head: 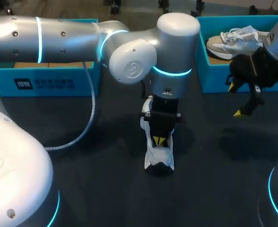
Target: Take the shoe out of the shoebox, open the shoe tongue, remove and reinsert the insole, then place the shoe into the shoebox
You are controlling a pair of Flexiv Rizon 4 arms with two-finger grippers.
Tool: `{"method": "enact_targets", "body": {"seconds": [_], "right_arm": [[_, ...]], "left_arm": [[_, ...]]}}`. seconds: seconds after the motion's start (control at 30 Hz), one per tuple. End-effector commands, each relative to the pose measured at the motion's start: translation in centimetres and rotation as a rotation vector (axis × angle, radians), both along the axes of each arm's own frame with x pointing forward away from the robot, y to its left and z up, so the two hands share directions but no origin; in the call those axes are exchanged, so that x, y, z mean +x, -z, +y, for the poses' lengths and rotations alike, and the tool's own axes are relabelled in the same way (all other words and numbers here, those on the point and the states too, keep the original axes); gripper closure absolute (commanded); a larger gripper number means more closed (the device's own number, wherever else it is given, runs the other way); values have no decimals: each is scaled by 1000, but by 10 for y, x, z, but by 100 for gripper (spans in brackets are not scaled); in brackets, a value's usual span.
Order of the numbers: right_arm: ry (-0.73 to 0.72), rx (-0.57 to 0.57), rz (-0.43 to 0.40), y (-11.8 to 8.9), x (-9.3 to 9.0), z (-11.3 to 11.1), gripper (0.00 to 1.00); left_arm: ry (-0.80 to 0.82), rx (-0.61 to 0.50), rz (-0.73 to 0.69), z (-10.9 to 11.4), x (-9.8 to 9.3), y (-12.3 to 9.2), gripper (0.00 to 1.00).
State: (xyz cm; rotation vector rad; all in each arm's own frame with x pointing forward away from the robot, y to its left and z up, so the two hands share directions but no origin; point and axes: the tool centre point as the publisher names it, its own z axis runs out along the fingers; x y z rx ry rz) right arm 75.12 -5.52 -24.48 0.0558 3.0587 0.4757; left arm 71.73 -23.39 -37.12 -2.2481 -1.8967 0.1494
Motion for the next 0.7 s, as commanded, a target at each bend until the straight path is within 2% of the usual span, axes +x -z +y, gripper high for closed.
{"method": "enact_targets", "body": {"seconds": [0.03, 0.13, 0.27, 0.7], "right_arm": [[0, -2, -1, 0, -1, 0, 0], [0, -2, -1, 0, -1, 0, 0], [0, -2, -1, 0, -1, 0, 0], [0, -2, -1, 0, -1, 0, 0]], "left_arm": [[-1, -17, -21, 3, 3, -5, 100], [5, -20, -48, 6, 6, -18, 100], [18, 6, -45, 10, 8, -20, 100], [-6, 25, -4, 10, 2, 15, 100]]}}
